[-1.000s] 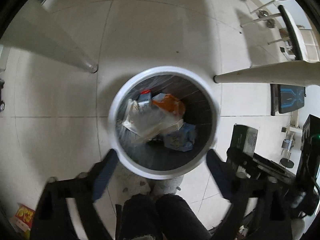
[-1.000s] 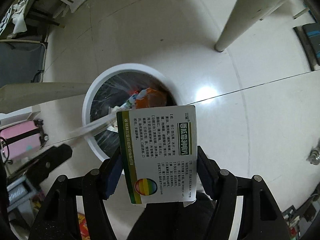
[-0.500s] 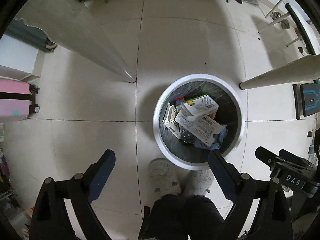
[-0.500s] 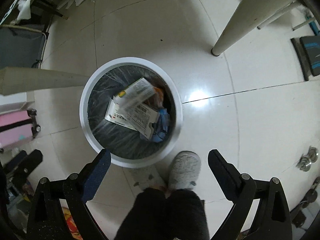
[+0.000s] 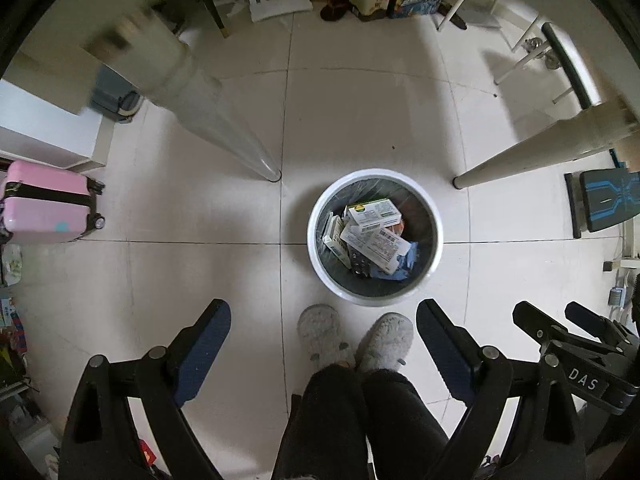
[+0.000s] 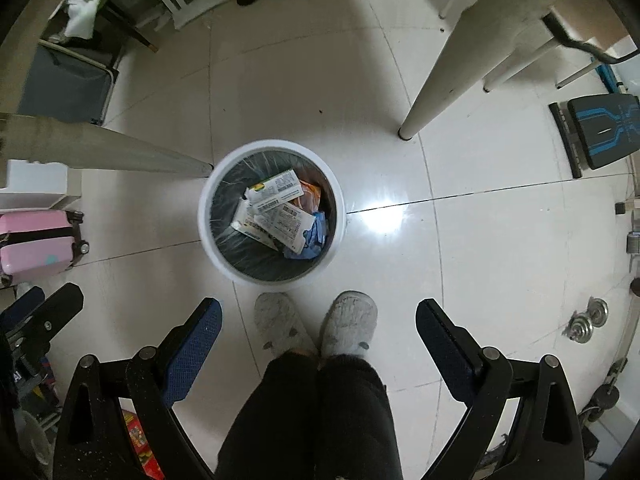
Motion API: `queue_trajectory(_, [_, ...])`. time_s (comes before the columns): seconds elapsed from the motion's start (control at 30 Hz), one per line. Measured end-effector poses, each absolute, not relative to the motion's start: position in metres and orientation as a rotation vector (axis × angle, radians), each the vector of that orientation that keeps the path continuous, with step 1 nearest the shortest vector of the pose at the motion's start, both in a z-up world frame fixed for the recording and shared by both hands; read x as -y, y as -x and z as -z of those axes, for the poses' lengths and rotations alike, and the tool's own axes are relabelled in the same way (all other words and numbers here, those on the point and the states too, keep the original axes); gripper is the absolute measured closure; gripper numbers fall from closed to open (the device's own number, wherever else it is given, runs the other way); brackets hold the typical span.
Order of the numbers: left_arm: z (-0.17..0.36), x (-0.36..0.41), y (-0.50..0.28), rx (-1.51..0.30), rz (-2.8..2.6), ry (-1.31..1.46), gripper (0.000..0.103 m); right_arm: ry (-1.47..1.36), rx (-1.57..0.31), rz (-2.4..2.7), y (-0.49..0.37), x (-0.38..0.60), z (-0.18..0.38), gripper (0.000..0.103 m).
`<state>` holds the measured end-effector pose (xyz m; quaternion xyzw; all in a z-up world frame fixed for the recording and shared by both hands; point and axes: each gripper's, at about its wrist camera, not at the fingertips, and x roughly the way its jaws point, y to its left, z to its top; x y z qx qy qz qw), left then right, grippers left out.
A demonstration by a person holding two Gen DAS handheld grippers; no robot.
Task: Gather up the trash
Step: 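Move both tools back over the table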
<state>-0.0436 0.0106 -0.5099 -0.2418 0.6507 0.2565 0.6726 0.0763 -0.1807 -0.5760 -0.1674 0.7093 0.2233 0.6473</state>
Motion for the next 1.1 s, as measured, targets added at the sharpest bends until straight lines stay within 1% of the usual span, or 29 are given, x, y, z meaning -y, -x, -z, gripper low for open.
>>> queue_trajectory(0.3, [0.396, -0.011, 0.048, -1.419, -0.555, 0.517, 0.008, 0.34, -1.575, -0.532, -0.067, 0.181, 0.43, 0.004])
queue_trajectory(0.5, [0.343, -0.037, 0.031, -1.352, -0.621, 0.45, 0.008, 0.217, -1.547, -0.536, -0.085, 0.168, 0.354, 0.004])
queue_trajectory(0.73, [0.32, -0.084, -0.02, -1.29, -0.729, 0.451, 0.008, 0.091, -1.484, -0.521, -0.17, 0.129, 0.29, 0.004])
queue_trajectory(0.8, [0.319, -0.101, -0.039, -1.275, -0.741, 0.463, 0.008, 0.087, -1.453, -0.517, -0.208, 0.112, 0.274, 0.004])
queue_trajectory(0.93, [0.327, -0.138, -0.085, -1.277, -0.775, 0.498, 0.008, 0.101, -1.41, -0.539, -0.292, 0.071, 0.26, 0.004])
queue_trajectory(1.03, [0.331, -0.162, -0.121, -1.283, -0.828, 0.515, 0.008, 0.211, -1.385, -0.597, -0.347, 0.024, 0.266, 0.004])
queue_trajectory(1.1, [0.334, -0.175, -0.143, -1.279, -0.866, 0.542, 0.008, 0.389, -1.364, -0.675, -0.382, -0.019, 0.278, 0.004])
